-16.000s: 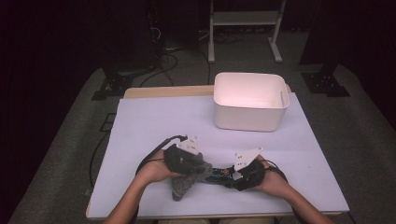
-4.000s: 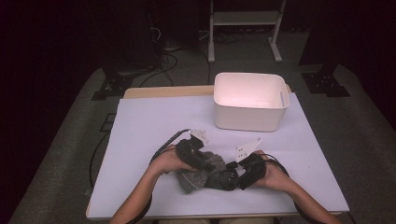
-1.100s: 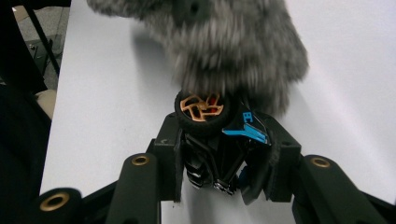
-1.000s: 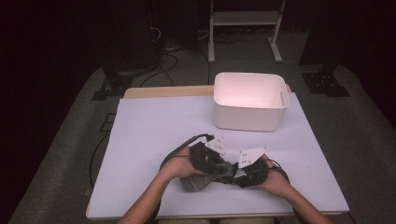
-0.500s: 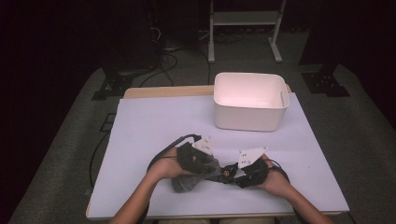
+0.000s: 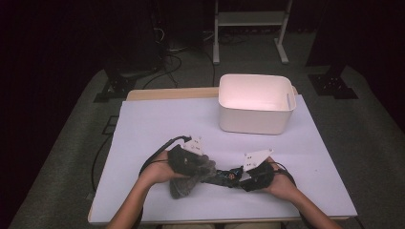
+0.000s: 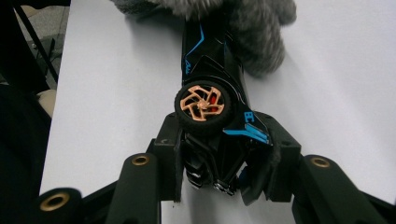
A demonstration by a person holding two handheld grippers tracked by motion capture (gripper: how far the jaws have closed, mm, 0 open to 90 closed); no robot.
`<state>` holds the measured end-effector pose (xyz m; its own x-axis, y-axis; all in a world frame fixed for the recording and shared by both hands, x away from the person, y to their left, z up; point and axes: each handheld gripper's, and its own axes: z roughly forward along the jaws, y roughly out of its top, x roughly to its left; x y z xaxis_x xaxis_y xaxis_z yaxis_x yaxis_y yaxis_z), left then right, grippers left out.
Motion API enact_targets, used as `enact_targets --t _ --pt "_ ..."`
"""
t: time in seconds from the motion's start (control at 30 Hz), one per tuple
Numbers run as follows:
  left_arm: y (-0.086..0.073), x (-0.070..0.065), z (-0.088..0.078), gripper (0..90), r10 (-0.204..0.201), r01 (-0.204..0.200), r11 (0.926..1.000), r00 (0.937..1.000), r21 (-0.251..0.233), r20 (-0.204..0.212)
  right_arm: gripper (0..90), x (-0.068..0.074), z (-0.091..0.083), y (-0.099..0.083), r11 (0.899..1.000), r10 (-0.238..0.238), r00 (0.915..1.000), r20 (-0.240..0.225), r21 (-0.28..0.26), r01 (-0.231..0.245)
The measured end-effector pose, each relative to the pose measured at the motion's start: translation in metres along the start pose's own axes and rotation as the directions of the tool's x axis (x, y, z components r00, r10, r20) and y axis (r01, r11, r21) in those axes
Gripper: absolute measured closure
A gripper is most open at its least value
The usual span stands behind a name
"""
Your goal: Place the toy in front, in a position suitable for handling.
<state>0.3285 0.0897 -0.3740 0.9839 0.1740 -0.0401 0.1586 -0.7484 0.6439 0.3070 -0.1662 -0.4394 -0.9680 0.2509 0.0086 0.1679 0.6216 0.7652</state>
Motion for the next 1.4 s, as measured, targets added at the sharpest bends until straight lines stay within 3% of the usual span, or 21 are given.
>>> enact_targets --t 0.13,0.27,0.6,0.73,0.83,0.93,1.1,1.27,1.4 --pt "0.008 0.000 0.007 74.0 0.020 -0.020 0.9998 0.9997 0.008 0.013 56.5 0.000 0.000 0.000 1.000 0.002 1.0000 -0.001 0.000 -0.002" --pt "0.003 0.001 0.002 74.0 0.016 -0.016 0.9998 0.9998 0.011 0.008 56.6 0.000 0.000 0.000 1.000 0.004 1.0000 -0.003 0.003 -0.004" --pt "-0.033 0.007 -0.024 73.7 -0.054 0.055 0.9984 0.9977 0.011 -0.041 56.6 -0.001 0.000 0.000 1.000 0.004 1.0000 -0.005 0.004 -0.004" --pt "-0.042 0.010 -0.022 73.8 -0.091 0.090 0.9957 0.9956 -0.022 -0.024 56.2 -0.003 0.000 0.000 1.000 0.014 0.9998 -0.014 0.004 -0.014" --pt "-0.042 0.011 -0.017 73.8 -0.100 0.100 0.9944 0.9949 -0.033 -0.006 53.3 -0.004 0.001 0.003 1.000 0.018 0.9996 -0.021 0.021 -0.017" --pt "-0.040 0.013 -0.016 73.8 -0.106 0.106 0.9938 0.9944 -0.035 -0.004 49.7 -0.003 0.007 0.006 0.999 -0.006 0.9997 -0.022 0.053 0.008" --pt "-0.039 0.013 -0.015 73.8 -0.108 0.108 0.9937 0.9941 -0.031 0.005 56.0 -0.004 0.012 0.013 0.996 -0.027 0.9995 -0.017 0.088 0.029" --pt "-0.036 0.013 -0.015 73.9 -0.095 0.097 0.9935 0.9950 -0.060 0.029 56.8 -0.006 0.006 0.014 0.990 -0.056 0.9982 -0.024 0.125 0.058" --pt "-0.032 0.015 -0.019 74.2 -0.095 0.096 0.9927 0.9954 -0.073 0.014 56.8 -0.009 -0.003 0.009 0.987 -0.070 0.9970 -0.032 0.141 0.074"
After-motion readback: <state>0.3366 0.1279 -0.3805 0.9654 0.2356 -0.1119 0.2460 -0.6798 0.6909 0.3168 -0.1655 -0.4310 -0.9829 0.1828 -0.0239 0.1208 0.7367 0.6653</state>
